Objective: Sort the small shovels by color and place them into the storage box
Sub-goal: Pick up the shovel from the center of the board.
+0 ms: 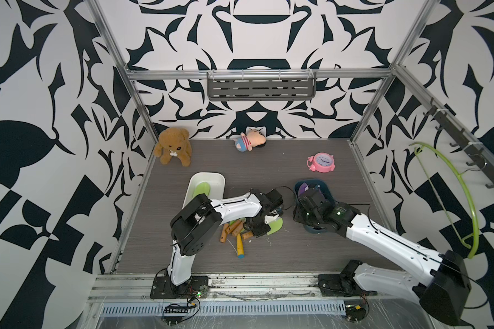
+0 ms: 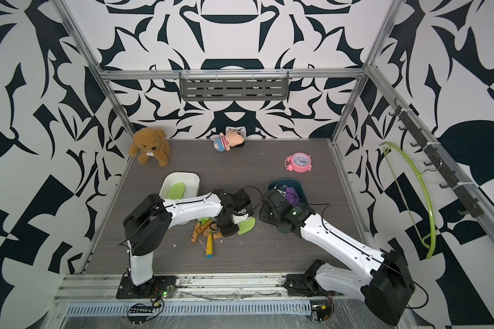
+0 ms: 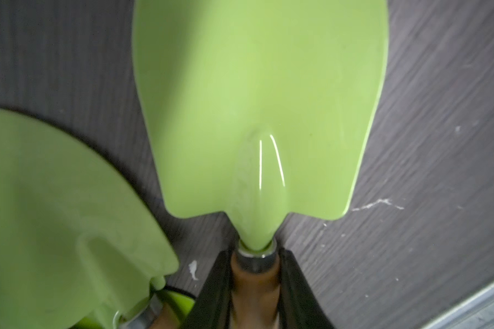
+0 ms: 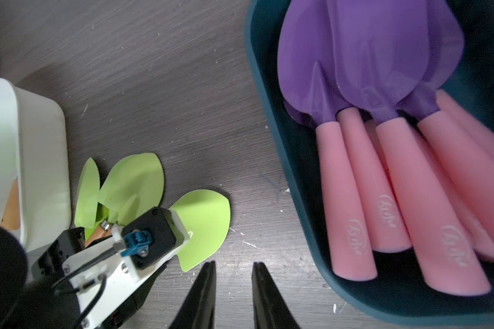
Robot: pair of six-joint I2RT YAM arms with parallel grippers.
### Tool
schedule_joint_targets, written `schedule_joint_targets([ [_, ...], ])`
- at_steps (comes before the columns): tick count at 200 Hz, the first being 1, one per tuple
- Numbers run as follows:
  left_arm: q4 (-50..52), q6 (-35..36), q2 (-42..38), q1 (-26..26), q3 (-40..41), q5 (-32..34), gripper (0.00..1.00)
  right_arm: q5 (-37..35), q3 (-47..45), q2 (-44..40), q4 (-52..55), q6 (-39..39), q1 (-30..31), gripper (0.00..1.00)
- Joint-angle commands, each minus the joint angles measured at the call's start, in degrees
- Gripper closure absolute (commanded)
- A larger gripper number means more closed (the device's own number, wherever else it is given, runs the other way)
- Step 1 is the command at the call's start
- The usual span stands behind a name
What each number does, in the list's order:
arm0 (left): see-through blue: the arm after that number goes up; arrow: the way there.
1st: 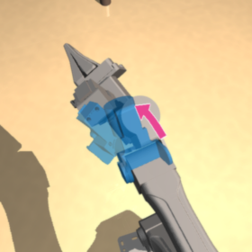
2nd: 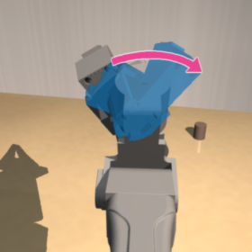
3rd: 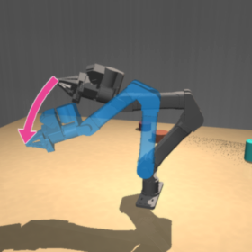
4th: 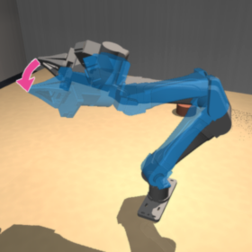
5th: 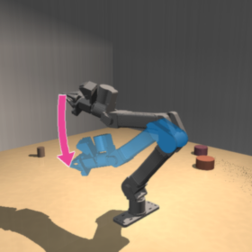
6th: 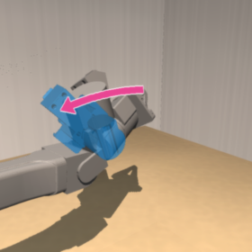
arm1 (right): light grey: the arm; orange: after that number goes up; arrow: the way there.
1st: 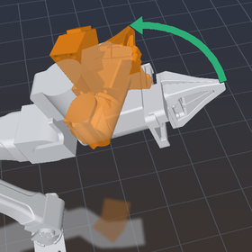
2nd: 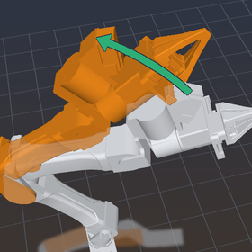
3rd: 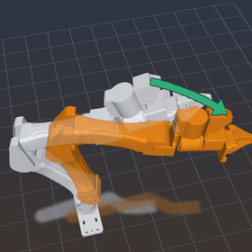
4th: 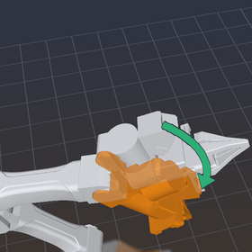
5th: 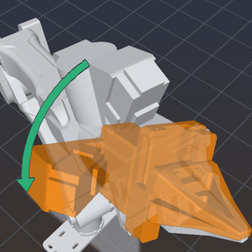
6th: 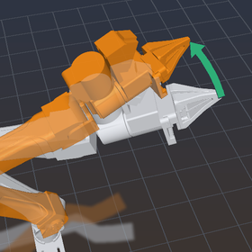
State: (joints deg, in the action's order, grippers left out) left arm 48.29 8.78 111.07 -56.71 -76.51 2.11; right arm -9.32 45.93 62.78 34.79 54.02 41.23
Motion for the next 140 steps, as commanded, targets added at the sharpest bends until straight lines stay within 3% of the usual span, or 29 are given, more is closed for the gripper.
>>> schedule_joint_targets([
  [1,1.9,-0.3,-2.0,-0.2,-2.1,-1.5,0.99,-4.3,-0.4,-1.9,2.1,-0.6,-0.1,0.73],
  [27,2.6,0.2,-5.7,0.3,-2.4,-1.4,1.0,-5.4,0.7,-1.8,1.7,-1.0,-0.1,0.73],
  [50,2.3,0.0,-9.9,4.3,-1.3,-3.3,1.0,-3.6,1.9,0.5,-2.2,-3.5,-0.1,0.76],
  [95,1.9,-4.3,-18.4,20.4,1.7,-8.0,1.0,0.4,5.4,8.0,-12.5,-7.2,0.3,0.78],
  [140,-5.2,-13.6,-25.7,40.1,11.2,-9.6,1.0,4.3,11.4,18.1,-15.4,-10.5,1.2,0.78],
])
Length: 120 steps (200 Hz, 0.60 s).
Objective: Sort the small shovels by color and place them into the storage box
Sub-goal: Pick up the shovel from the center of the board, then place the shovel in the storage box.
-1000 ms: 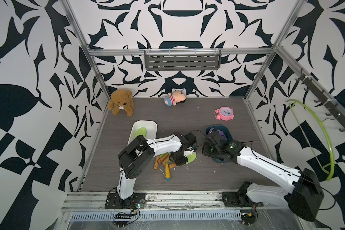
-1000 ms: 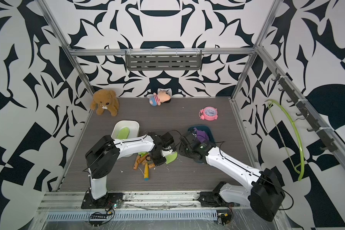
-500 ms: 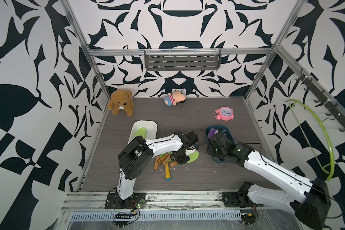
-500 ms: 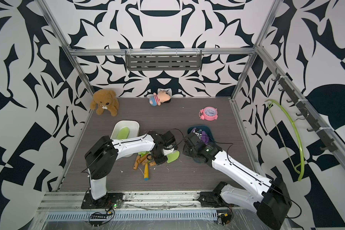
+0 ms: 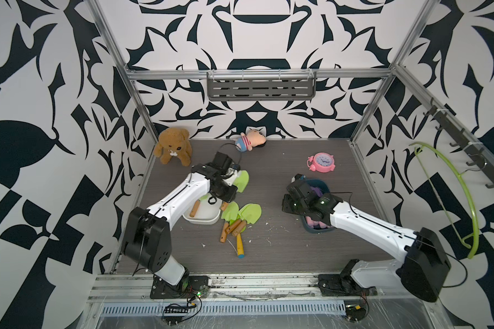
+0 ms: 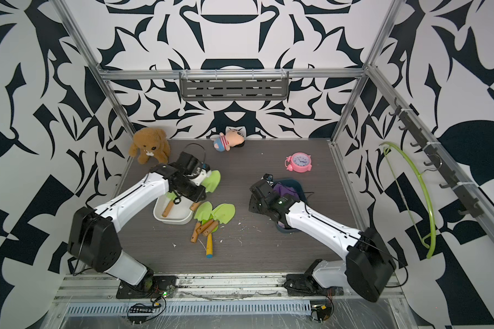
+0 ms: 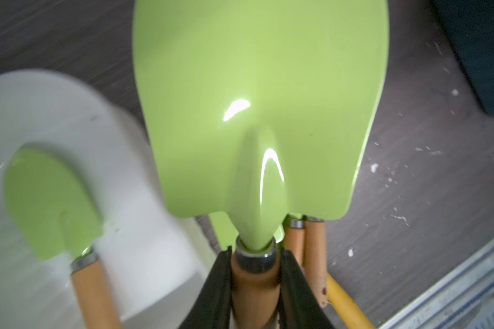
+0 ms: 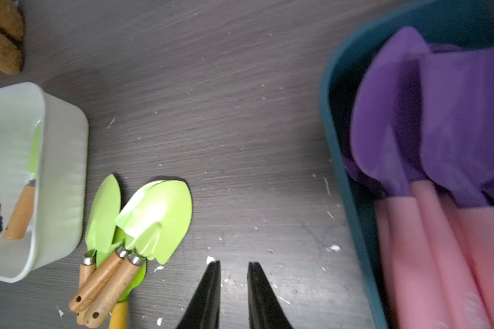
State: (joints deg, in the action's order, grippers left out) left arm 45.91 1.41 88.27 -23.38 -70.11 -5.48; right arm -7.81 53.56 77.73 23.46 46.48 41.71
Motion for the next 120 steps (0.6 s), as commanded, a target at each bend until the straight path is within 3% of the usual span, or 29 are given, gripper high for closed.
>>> schedule_joint_targets([
  [1,-2.9,-6.4,-3.0,7.1,5.0,-2.0,1.0,2.8,3.8,3.3,-4.2,-2.9,0.7,0.78],
  [27,-4.9,-9.2,-1.9,12.1,6.9,-0.1,1.0,4.8,4.3,6.1,-6.8,-3.0,0.9,0.78],
  [44,-4.5,-9.8,1.2,12.2,5.9,1.8,1.0,5.4,4.3,6.7,-7.6,-3.1,1.0,0.78],
  [61,-3.4,-10.0,5.2,12.2,4.2,-0.9,1.0,5.1,4.2,6.6,-7.6,-3.2,1.1,0.78],
  [120,-1.9,-10.6,14.9,12.2,0.2,-4.3,0.88,2.7,2.8,4.3,-6.2,-4.0,1.1,0.78],
])
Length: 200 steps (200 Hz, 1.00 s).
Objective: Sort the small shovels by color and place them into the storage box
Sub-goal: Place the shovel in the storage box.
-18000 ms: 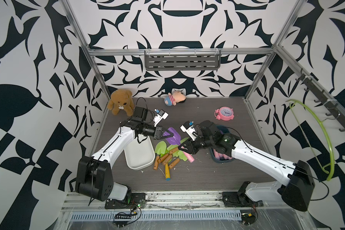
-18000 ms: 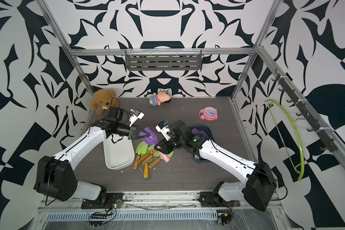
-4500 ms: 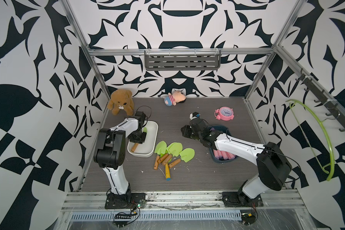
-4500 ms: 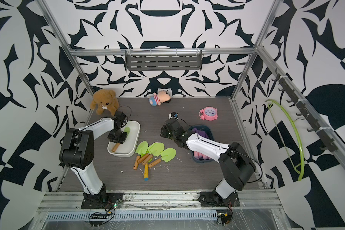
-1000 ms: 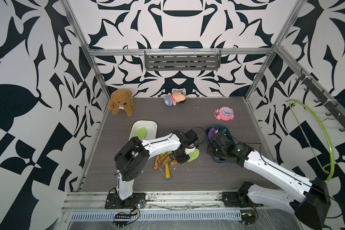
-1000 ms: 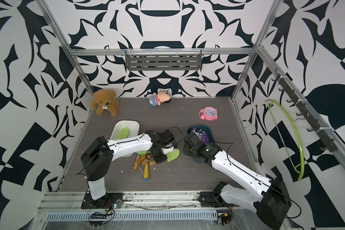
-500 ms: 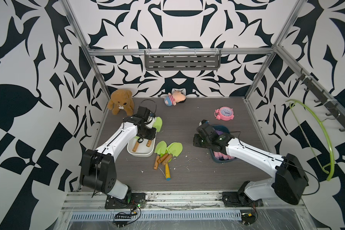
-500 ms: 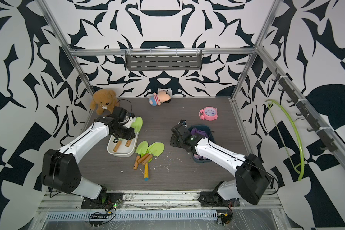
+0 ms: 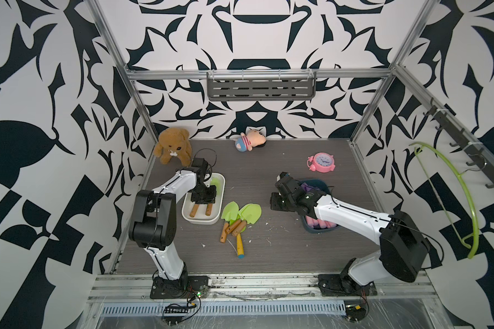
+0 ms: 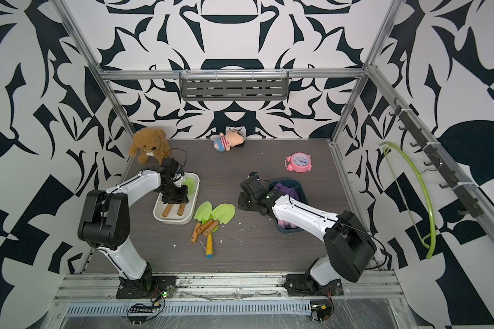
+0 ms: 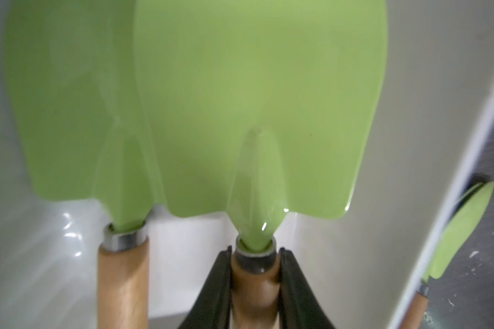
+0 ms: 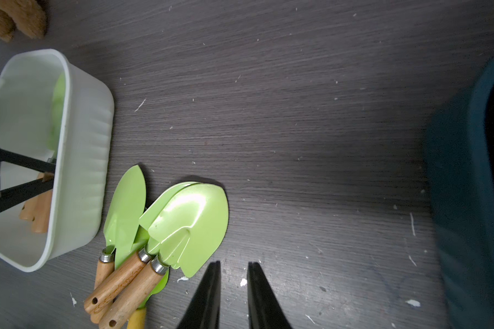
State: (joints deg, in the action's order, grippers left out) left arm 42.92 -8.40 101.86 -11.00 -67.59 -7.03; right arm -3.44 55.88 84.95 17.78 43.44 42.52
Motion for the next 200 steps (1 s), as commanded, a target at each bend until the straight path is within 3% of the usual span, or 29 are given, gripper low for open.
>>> schedule_joint_targets([
  [1,1.2,-0.7,1.3,-0.2,-2.4,-2.8,0.87,-1.7,0.5,-2.9,-0.6,-1.0,0.3,0.78],
  [59,1.1,0.4,4.5,-0.5,-3.9,-2.4,0.76,-2.0,-0.5,-3.0,-1.0,-0.9,0.3,0.78],
  [106,1.0,0.7,6.0,-0.6,-4.2,-0.7,0.58,-2.2,-1.0,-3.4,-1.0,-0.7,0.3,0.78],
  [172,1.1,1.4,2.8,-1.1,-3.6,-0.3,0.57,-2.2,-0.7,-3.7,-1.1,-0.7,0.3,0.78],
  [200,0.7,3.7,-1.7,-1.3,-2.7,0.4,0.5,-2.2,-0.2,-3.7,-1.2,-0.8,0.3,0.78],
])
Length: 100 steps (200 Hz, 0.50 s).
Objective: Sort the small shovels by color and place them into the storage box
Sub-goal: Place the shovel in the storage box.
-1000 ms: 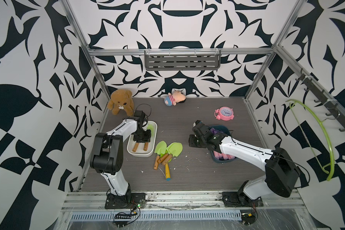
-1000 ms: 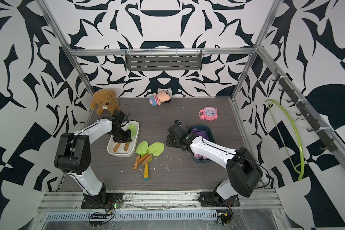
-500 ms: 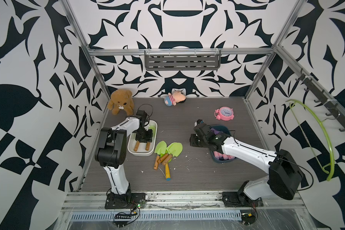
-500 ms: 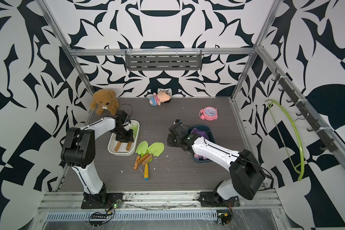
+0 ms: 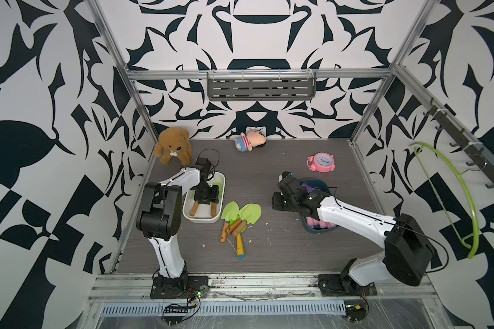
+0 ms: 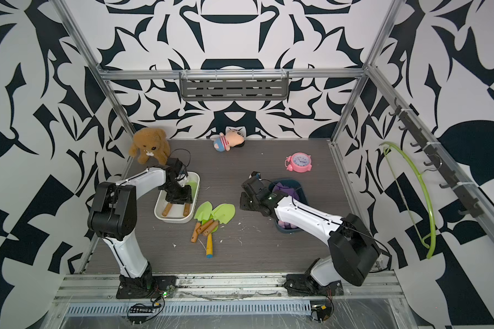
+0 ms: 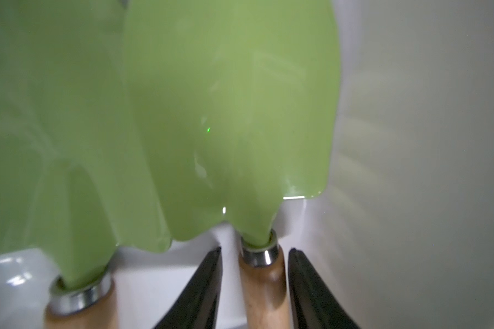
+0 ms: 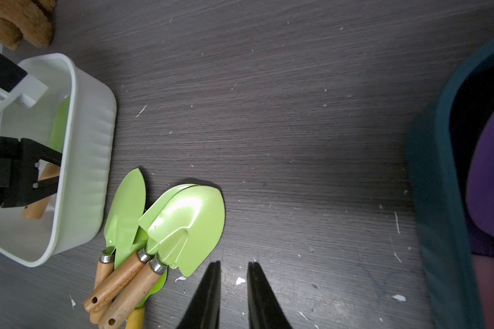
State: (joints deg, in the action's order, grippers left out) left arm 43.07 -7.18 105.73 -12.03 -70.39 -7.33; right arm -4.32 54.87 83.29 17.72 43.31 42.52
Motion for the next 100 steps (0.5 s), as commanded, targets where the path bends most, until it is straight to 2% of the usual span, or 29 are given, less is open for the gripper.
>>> schedule_joint_targets([
  [1,0.5,2.6,-5.7,-0.3,0.2,0.8,0.5,-1.4,0.8,-2.1,-1.1,-0.6,0.3,0.78],
  [21,0.5,6.2,-9.7,-0.3,1.0,0.9,0.46,-1.1,1.3,-1.9,-1.9,-0.7,0.4,0.78],
  [54,2.4,12.5,-14.7,-0.3,2.3,-3.4,0.45,-0.1,2.9,0.1,-2.6,-0.8,1.0,0.78],
  [100,5.7,17.1,-16.5,-0.4,2.3,-8.8,0.45,-0.3,3.8,0.9,-3.4,-0.7,1.7,0.78],
])
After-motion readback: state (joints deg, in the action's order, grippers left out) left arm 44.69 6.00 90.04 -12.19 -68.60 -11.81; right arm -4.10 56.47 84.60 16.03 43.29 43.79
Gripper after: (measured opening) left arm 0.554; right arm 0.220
